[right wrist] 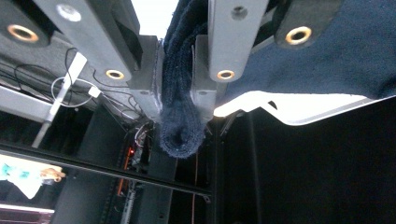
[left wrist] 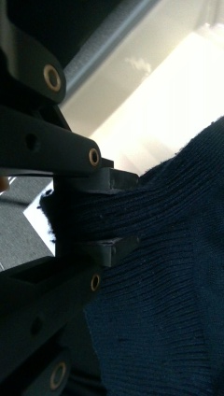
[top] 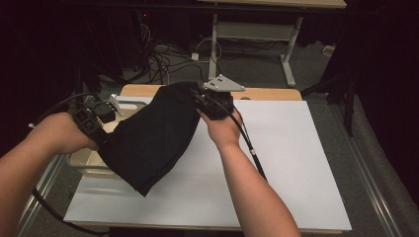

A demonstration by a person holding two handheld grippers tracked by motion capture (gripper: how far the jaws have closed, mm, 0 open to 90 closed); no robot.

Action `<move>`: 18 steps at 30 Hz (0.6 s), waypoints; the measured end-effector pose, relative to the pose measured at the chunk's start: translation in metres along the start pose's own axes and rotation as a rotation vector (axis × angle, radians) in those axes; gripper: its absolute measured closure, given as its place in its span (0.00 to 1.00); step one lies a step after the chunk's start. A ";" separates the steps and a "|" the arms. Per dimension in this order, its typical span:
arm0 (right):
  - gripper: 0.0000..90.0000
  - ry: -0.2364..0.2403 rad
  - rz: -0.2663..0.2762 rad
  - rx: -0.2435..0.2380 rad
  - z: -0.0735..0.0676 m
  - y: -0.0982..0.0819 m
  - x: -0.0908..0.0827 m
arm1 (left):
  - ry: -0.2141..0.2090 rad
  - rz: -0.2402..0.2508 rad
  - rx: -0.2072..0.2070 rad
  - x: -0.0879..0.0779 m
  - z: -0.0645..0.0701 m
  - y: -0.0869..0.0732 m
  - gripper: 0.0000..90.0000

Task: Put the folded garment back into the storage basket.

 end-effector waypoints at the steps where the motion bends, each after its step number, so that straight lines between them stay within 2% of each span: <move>1: 0.87 0.003 0.002 -0.004 -0.002 0.001 0.003 | 0.000 0.001 -0.006 0.000 -0.002 -0.003 0.79; 8: 0.87 0.025 -0.018 -0.021 -0.018 0.000 0.028 | 0.009 0.000 -0.037 0.005 -0.016 -0.017 0.79; 18: 0.87 0.054 -0.034 -0.019 -0.036 -0.003 0.058 | 0.010 -0.003 -0.095 0.015 -0.036 -0.037 0.79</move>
Point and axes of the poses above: each handheld gripper's, and its own axes: x roughly forward along the jaws, y roughly out of its top, z roughly to its right, the point moved 10 cm from there along x, roughly forward along the jaws, and after that the axes turned 1 degree about x, right-handed, at the moved point
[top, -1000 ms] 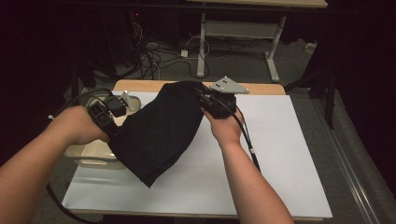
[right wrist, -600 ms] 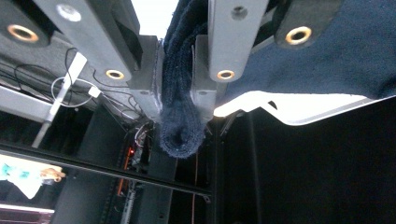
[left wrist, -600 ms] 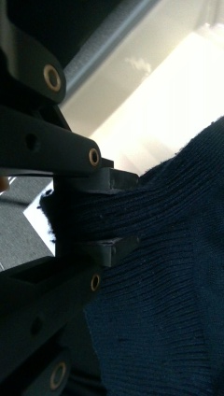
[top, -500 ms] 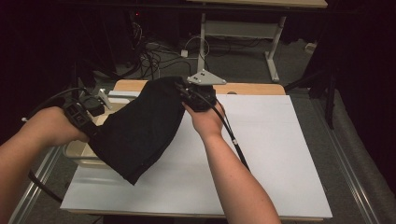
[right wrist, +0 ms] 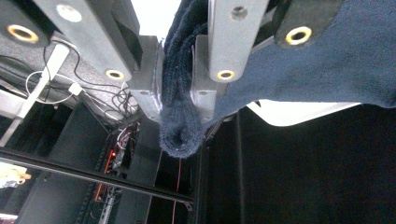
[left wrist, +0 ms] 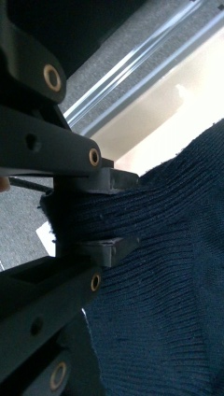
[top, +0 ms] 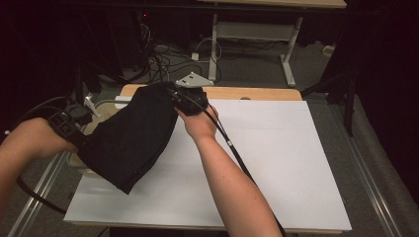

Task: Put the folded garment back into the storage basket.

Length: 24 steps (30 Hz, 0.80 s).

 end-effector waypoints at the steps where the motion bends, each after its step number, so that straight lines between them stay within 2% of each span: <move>1: 0.87 0.003 0.000 0.007 -0.001 0.000 0.002 | 0.001 0.002 -0.005 0.001 -0.001 -0.001 0.79; 13: 0.87 0.031 0.006 -0.013 -0.015 0.011 0.027 | 0.004 0.003 -0.040 0.005 -0.015 -0.014 0.80; 15: 0.87 0.046 0.018 0.002 -0.019 0.015 0.031 | 0.006 0.001 -0.048 0.006 -0.018 -0.017 0.79; 19: 0.87 0.060 0.020 -0.006 -0.028 0.020 0.042 | 0.011 0.002 -0.065 0.005 -0.021 -0.023 0.80; 22: 0.87 0.066 0.018 -0.014 -0.032 0.022 0.047 | 0.020 0.003 -0.079 0.003 -0.025 -0.031 0.80; 24: 0.87 0.070 0.016 -0.018 -0.038 0.025 0.055 | 0.022 0.012 -0.104 0.002 -0.028 -0.039 0.80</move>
Point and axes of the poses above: each handheld gripper's, and its own axes: x roughly forward along the jaws, y roughly out of its top, z roughly to its right, the point moved 10 cm from there along x, roughly forward along the jaws, and after that the axes turned 1 degree about x, right-handed, at the moved point
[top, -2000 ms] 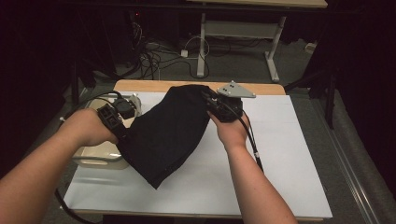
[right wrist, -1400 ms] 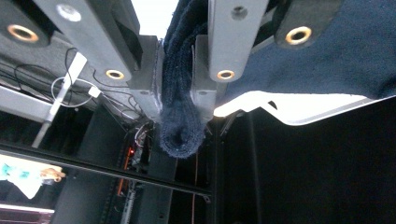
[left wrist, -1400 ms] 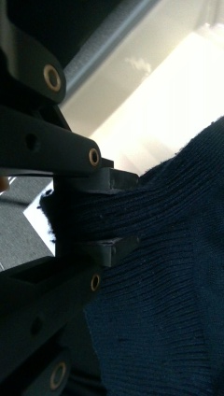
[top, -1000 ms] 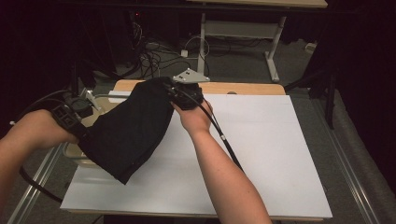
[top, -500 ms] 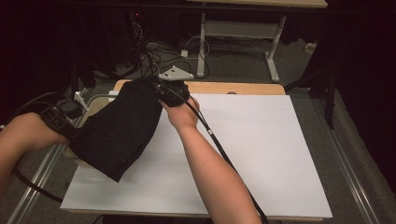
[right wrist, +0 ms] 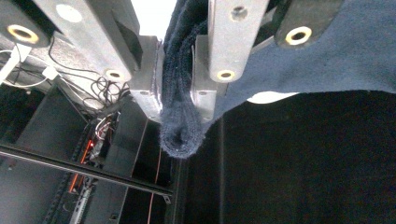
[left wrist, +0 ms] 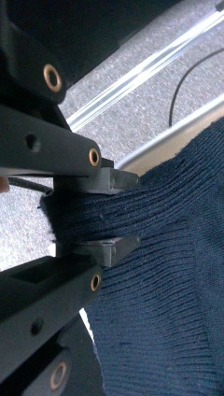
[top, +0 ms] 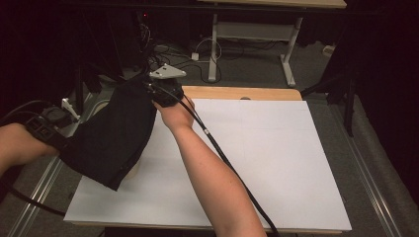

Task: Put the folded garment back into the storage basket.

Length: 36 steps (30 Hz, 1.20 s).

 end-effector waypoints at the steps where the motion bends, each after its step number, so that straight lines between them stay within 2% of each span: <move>1: 0.87 0.003 -0.003 -0.001 -0.002 0.001 0.003 | 0.002 0.001 -0.007 0.000 -0.001 -0.003 0.80; 7: 0.87 0.019 -0.004 -0.007 -0.010 0.006 0.022 | 0.016 0.009 -0.037 -0.001 -0.007 -0.014 0.80; 13: 0.88 0.029 -0.041 -0.009 -0.008 -0.002 0.042 | 0.022 0.009 -0.054 0.003 -0.011 -0.022 0.80; 14: 0.87 0.030 -0.058 -0.002 -0.007 -0.009 0.049 | 0.020 0.007 -0.056 0.007 -0.012 -0.022 0.80; 16: 0.87 0.031 -0.065 0.003 -0.006 -0.012 0.051 | 0.018 0.006 -0.055 0.009 -0.012 -0.022 0.80; 20: 0.87 0.034 -0.118 0.006 -0.003 -0.031 0.063 | -0.003 -0.005 -0.037 0.023 -0.008 -0.021 0.79; 24: 0.87 0.037 -0.128 0.011 0.003 -0.037 0.069 | -0.026 -0.006 -0.019 0.029 0.001 -0.018 0.79; 28: 0.87 0.038 -0.150 0.011 0.010 -0.042 0.073 | -0.023 0.000 -0.019 0.029 0.004 -0.018 0.79; 33: 0.85 0.054 -0.196 0.016 0.004 -0.062 0.083 | -0.022 -0.006 -0.028 0.031 0.005 -0.019 0.79; 36: 0.82 0.061 -0.208 0.027 0.001 -0.067 0.085 | -0.019 -0.010 -0.033 0.032 0.004 -0.020 0.77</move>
Point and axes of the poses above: each handheld gripper's, and its own axes: x roughly forward along the jaws, y roughly out of its top, z roughly to its right, the point moved 10 cm from there along x, roughly forward along the jaws, and after that the axes turned 1 degree about x, right-handed, at the moved point
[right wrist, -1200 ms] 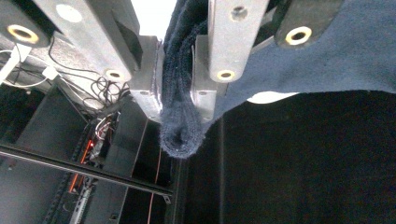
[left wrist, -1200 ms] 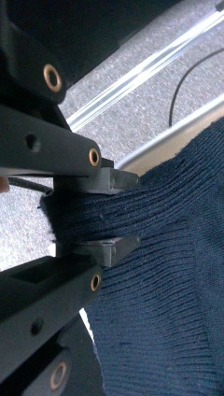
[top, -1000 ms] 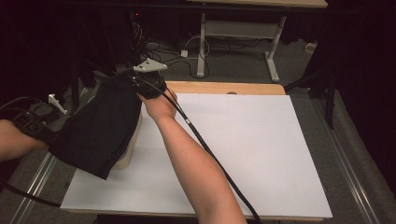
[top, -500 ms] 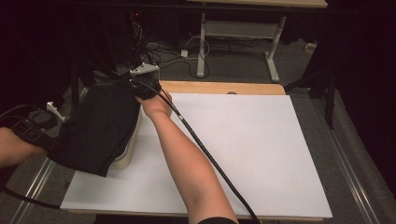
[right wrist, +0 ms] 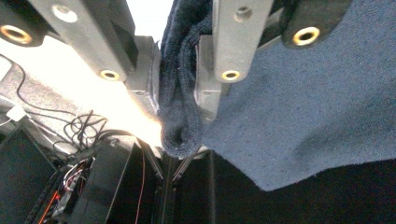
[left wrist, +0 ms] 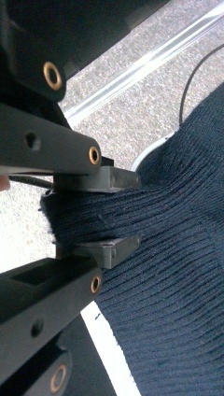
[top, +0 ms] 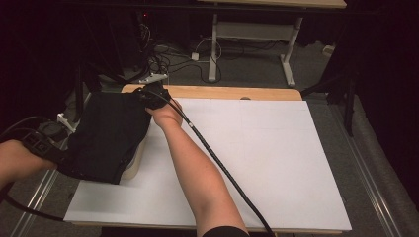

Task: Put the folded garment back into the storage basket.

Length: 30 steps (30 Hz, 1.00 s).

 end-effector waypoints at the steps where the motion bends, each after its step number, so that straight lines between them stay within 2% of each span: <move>1: 0.79 0.003 -0.002 0.001 0.000 0.000 0.000 | 0.001 0.000 -0.003 0.000 -0.001 0.000 0.76; 4: 0.59 0.014 -0.006 0.032 0.001 0.001 -0.006 | 0.008 0.001 -0.012 -0.001 -0.002 0.002 0.67; 5: 0.55 0.018 0.000 0.028 0.001 0.003 -0.009 | 0.009 0.006 -0.021 -0.002 -0.004 0.004 0.64; 7: 0.51 0.021 0.013 0.023 0.002 0.004 -0.012 | 0.010 0.013 -0.028 -0.004 -0.004 0.006 0.60; 8: 0.44 0.042 0.017 0.030 0.002 0.003 -0.020 | 0.014 0.022 -0.030 -0.007 -0.005 0.009 0.58; 10: 0.39 0.054 0.022 0.024 0.002 0.002 -0.027 | 0.026 0.040 -0.028 -0.013 -0.005 0.015 0.56; 11: 0.39 0.054 0.022 0.024 0.002 0.002 -0.027 | 0.026 0.040 -0.028 -0.013 -0.005 0.015 0.54; 12: 0.32 0.060 0.025 0.015 0.001 -0.002 -0.034 | 0.028 0.048 -0.024 -0.015 -0.005 0.018 0.52; 15: 0.26 0.066 0.026 0.011 0.000 -0.007 -0.041 | 0.044 0.064 -0.013 -0.019 -0.003 0.025 0.49; 16: 0.20 0.075 0.034 0.007 -0.001 -0.013 -0.048 | 0.053 0.065 -0.001 -0.019 0.000 0.030 0.48; 21: 0.14 0.081 0.038 -0.002 -0.004 -0.026 -0.062 | 0.061 0.066 0.038 -0.015 0.006 0.039 0.48; 22: 0.10 0.090 0.039 -0.002 -0.004 -0.034 -0.069 | 0.061 0.065 0.045 -0.012 0.007 0.042 0.49; 25: 0.01 0.088 0.029 0.009 -0.003 -0.048 -0.076 | 0.058 0.063 0.042 -0.008 0.006 0.047 0.50; 27: 0.00 0.085 0.028 0.009 -0.003 -0.056 -0.081 | 0.046 0.062 0.034 -0.004 0.006 0.049 0.52; 30: 0.00 0.076 0.021 0.009 -0.002 -0.068 -0.090 | 0.043 0.054 0.041 -0.001 0.005 0.049 0.67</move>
Point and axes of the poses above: each handheld gripper's, and its own axes: x roughly forward along the jaws, y roughly out of its top, z roughly to its right, the point moved 10 cm from there along x, roughly forward along the jaws, and after that the axes turned 1 degree about x, right-handed, at the moved point
